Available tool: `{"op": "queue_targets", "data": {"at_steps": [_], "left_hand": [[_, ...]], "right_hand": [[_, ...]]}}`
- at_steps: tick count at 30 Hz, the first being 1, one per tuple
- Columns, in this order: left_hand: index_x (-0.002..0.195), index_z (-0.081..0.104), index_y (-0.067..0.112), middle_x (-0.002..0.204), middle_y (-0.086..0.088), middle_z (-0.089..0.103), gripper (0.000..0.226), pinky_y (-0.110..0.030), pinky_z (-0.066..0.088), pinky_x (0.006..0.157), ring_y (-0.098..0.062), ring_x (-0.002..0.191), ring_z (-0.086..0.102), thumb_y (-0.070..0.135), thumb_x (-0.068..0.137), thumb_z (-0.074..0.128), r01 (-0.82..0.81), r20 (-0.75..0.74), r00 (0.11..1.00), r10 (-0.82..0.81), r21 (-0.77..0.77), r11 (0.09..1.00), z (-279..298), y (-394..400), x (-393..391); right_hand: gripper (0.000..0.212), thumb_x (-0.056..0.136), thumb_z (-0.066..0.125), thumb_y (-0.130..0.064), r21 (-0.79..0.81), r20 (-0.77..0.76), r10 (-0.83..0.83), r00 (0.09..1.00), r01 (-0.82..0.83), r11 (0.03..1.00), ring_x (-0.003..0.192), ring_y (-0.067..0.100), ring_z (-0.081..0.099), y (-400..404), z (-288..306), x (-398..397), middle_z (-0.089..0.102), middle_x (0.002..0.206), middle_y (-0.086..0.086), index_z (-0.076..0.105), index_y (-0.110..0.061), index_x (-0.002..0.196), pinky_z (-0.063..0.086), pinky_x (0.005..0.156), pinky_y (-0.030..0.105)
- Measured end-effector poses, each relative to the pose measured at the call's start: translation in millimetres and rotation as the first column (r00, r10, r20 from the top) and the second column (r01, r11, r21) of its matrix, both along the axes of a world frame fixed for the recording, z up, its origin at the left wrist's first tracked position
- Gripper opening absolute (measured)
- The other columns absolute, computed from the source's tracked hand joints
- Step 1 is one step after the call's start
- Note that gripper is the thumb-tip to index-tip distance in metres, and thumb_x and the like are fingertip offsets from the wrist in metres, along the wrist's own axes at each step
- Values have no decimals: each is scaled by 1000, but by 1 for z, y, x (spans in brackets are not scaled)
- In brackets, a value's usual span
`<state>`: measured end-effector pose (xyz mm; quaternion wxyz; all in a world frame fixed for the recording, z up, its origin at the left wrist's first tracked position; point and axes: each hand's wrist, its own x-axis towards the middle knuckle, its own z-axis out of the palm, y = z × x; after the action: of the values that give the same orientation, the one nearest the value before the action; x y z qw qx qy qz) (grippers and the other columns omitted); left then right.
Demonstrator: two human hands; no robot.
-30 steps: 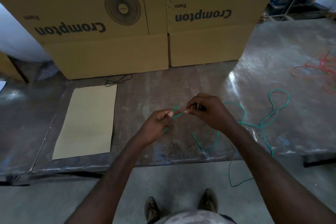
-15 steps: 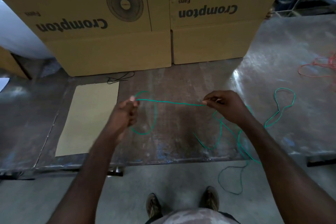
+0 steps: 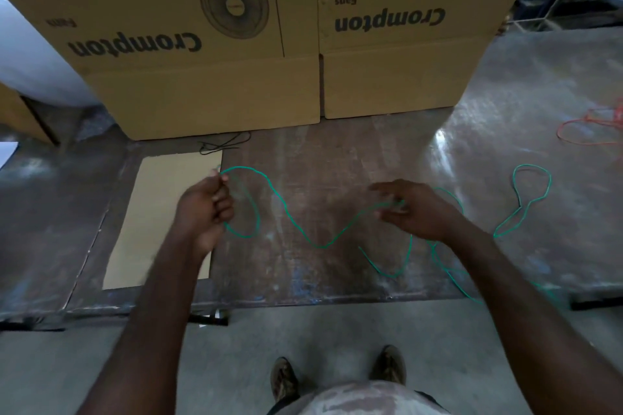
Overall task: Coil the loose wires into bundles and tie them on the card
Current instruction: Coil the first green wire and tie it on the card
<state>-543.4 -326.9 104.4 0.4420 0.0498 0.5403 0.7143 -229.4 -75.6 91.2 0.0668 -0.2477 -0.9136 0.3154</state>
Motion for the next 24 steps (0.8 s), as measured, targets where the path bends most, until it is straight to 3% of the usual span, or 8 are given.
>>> {"op": "queue_targets", "data": {"at_steps": [2,5,7,10,13,16,19,24], "left_hand": [[90,54,16,52,11,28,33,-17,14,35,-3,42,12,30,115,37,45,-41,998,-45,-3,999,6,18,26],[93,56,13,55,10,27,33,-16,16,36,0,41,18,32,115,40,133,-112,984,-136,-30,991,11,38,60],[95,57,12,56,10,26,33,-16,18,36,-1,42,17,32,115,41,188,-162,968,-192,-44,981,13,46,75],[94,59,12,57,7,29,34,-15,18,37,-3,42,19,32,115,41,212,-190,957,-220,-64,975,13,50,83],[92,62,12,60,0,52,36,-18,32,41,-8,43,44,31,115,42,135,-194,969,-152,-96,986,10,45,78],[89,59,11,84,-12,79,35,-27,61,60,-22,72,78,27,115,40,-6,-38,999,5,-24,1000,4,34,59],[88,56,11,101,-17,81,30,-32,65,70,-26,87,81,19,113,41,-232,190,958,213,84,969,-2,25,26],[108,60,9,106,-13,81,21,-33,62,89,-25,108,76,4,110,40,-365,96,930,355,131,922,-2,12,-19]], "right_hand": [[75,89,83,-39,13,37,69,997,-69,998,132,17,57,-19,2,-22,56,152,5,49,-25,155,40,113,25],[82,91,80,-40,10,-85,140,987,-139,990,146,17,45,-46,9,-57,46,162,4,40,-20,160,32,119,23],[68,94,77,-33,-23,-166,140,976,-146,989,137,14,55,-59,10,-76,58,151,2,48,-19,153,38,113,21],[21,100,66,-20,-231,-308,19,951,-94,968,83,15,74,-66,10,-91,77,98,0,68,-16,121,58,80,36],[11,106,57,-4,-433,-380,-155,912,-27,901,49,10,54,-60,11,-83,63,69,4,68,0,106,49,49,27],[14,104,57,6,-437,-391,-139,910,-51,898,52,-2,51,-48,9,-59,57,68,4,68,14,107,42,57,9],[13,103,67,-11,-356,-311,-94,946,-25,934,69,-2,53,-32,-4,-31,66,76,-6,79,-7,99,44,64,19],[33,101,66,-29,-337,-142,-20,990,-29,941,60,-1,35,-11,-26,22,40,64,-15,70,-3,82,31,55,22]]}}
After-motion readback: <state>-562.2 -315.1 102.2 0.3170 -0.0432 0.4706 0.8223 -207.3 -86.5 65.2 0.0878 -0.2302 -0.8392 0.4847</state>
